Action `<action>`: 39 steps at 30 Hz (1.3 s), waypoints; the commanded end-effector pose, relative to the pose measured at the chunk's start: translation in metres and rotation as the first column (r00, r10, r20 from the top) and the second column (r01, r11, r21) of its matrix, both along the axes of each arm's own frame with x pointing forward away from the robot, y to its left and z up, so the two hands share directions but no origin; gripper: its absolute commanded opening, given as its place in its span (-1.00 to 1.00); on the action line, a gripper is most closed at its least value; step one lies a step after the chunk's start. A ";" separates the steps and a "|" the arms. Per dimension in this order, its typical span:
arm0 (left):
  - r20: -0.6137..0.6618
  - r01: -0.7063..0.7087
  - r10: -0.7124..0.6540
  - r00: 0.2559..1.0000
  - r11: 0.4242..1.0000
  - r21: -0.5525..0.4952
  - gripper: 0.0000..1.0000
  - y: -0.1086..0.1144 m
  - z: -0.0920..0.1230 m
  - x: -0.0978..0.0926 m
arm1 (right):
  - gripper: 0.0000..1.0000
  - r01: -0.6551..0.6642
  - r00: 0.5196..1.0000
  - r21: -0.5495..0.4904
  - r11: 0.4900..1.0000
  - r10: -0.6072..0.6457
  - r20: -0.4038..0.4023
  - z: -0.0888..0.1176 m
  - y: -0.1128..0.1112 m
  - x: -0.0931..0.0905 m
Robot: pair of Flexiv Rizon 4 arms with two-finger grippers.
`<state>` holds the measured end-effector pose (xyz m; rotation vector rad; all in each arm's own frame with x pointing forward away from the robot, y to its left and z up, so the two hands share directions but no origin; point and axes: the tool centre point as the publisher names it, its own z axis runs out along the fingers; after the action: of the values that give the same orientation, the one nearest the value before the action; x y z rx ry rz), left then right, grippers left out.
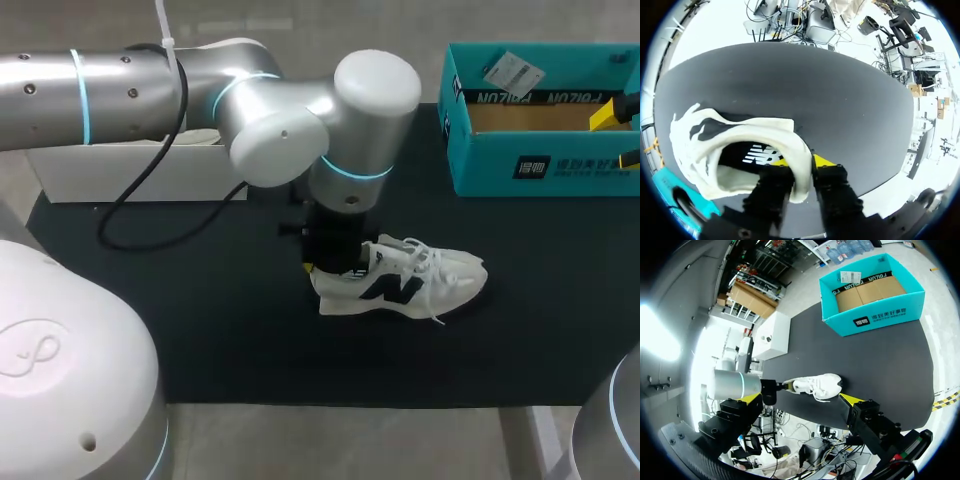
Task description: Take the shoe out of the shoebox, open the shoe tongue, remove and reinsert the insole, then place the shoe into the shoebox
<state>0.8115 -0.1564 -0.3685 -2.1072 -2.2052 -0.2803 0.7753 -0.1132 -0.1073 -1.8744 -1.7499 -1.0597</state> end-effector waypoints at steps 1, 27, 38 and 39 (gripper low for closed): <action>0.010 0.028 -0.027 1.000 0.999 -0.022 1.00 0.000 0.013 -0.002 | 1.00 0.002 1.000 -0.002 1.000 -0.002 -0.001 0.000 0.001 0.000; -0.272 -0.391 0.288 0.918 0.778 -0.492 1.00 0.056 0.093 0.018 | 1.00 0.002 1.000 -0.002 1.000 -0.002 -0.001 0.000 0.001 0.000; -0.328 -0.467 0.337 0.883 0.707 -0.532 1.00 0.054 0.097 0.021 | 1.00 0.002 1.000 -0.002 1.000 -0.002 -0.001 0.000 0.001 0.000; -0.381 -0.531 0.370 0.847 0.617 -0.582 1.00 0.053 0.103 0.022 | 1.00 0.002 1.000 -0.002 1.000 -0.002 -0.001 0.000 0.001 0.000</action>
<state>0.8333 -0.1053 -0.2717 -1.7241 -2.7091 0.6199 0.7753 -0.1131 -0.1073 -1.8743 -1.7500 -1.0596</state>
